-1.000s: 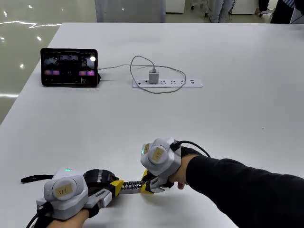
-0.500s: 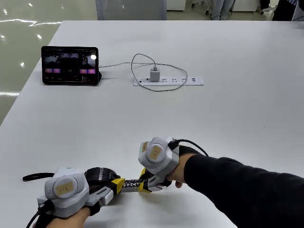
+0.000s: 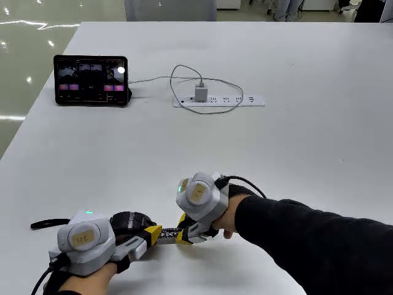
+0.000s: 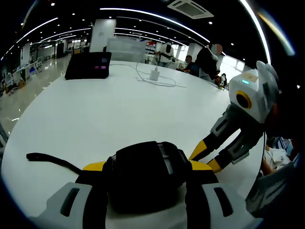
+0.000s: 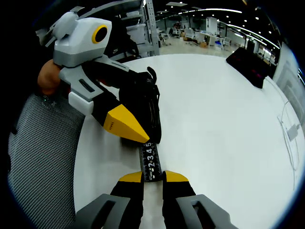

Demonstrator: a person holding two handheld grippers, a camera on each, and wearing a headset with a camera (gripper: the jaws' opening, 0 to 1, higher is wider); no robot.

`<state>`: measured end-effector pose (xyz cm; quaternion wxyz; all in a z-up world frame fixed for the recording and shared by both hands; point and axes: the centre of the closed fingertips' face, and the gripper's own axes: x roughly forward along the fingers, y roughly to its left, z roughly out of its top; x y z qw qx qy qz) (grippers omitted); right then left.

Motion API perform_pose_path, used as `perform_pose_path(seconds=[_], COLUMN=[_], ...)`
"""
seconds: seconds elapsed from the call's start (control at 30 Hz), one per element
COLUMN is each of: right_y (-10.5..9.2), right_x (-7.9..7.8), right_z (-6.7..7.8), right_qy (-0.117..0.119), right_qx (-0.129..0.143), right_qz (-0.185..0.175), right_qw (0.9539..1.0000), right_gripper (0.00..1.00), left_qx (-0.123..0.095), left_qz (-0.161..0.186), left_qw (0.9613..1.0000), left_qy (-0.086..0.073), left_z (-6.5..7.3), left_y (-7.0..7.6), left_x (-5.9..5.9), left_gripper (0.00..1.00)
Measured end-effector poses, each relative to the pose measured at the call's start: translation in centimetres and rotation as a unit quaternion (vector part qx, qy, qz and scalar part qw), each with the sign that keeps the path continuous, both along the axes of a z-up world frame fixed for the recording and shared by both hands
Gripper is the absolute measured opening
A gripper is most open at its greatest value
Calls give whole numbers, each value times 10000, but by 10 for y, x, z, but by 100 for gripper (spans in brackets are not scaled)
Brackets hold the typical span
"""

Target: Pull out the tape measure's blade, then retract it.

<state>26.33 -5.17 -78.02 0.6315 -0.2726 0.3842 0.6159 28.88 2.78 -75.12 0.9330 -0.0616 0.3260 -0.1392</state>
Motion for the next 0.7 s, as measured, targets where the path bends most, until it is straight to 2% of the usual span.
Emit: perform_pose_path(seconds=[0.7], right_y=[9], right_x=[0], right_z=[-1], right_qy=[-138], right_qx=[30], right_qz=[103], right_qw=[9998], right_gripper=[11], left_qx=[37], left_qz=[32], left_qw=[10000], left_qy=[48], left_z=[-1], left_y=[1], left_x=[0], left_gripper=[61])
